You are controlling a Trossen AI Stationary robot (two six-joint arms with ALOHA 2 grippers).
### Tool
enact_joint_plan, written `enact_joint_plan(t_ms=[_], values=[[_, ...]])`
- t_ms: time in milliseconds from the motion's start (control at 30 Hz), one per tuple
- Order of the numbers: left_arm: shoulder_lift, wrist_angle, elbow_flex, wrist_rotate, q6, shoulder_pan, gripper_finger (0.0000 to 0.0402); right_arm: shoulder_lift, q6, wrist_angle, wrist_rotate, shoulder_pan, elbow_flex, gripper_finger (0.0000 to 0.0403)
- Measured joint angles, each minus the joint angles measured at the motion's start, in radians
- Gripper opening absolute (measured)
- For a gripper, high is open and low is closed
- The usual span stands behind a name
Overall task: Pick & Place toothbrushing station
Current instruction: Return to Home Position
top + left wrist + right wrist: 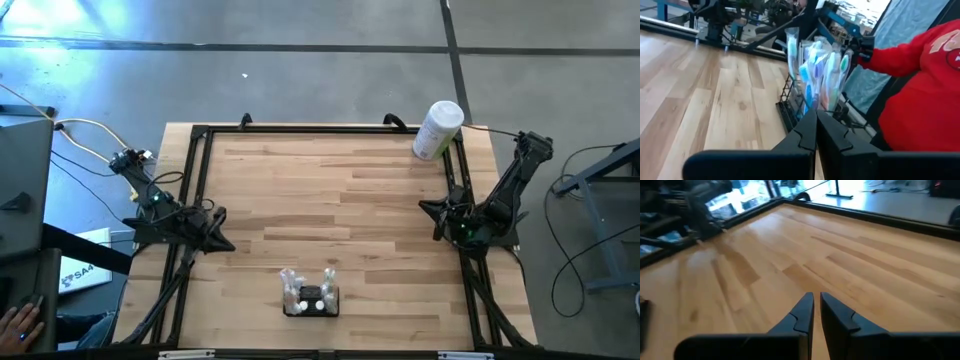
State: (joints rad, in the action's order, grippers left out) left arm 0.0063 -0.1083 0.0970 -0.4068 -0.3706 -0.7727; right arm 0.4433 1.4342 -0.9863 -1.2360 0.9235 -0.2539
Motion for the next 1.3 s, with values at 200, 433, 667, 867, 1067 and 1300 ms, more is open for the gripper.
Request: enact_joint_plan(t_ms=[200,433,667,867,1067,1300], values=[[0.000,0.021,-0.026,0.014,-0.039,0.000,0.0000,0.053,0.000,0.002,0.005,-0.075,0.000,0.0025],[0.001,0.149,-0.077,0.054,0.022,0.000,0.0000,0.070,0.000,0.004,0.005,-0.108,0.000,0.0025],[0.001,0.163,-0.083,0.050,0.110,0.000,0.0000,0.070,0.001,0.007,0.009,-0.108,0.000,0.0025],[0.012,0.167,-0.083,0.008,0.263,0.000,0.0000,0.070,-0.007,0.007,0.009,-0.108,0.001,0.0025],[0.011,0.169,-0.084,0.009,0.288,0.000,0.0005,0.070,-0.022,0.012,0.009,-0.108,0.000,0.0025],[0.011,0.169,-0.084,0.009,0.288,0.000,0.0007,0.070,0.001,0.022,0.201,-0.108,0.001,0.0025]])
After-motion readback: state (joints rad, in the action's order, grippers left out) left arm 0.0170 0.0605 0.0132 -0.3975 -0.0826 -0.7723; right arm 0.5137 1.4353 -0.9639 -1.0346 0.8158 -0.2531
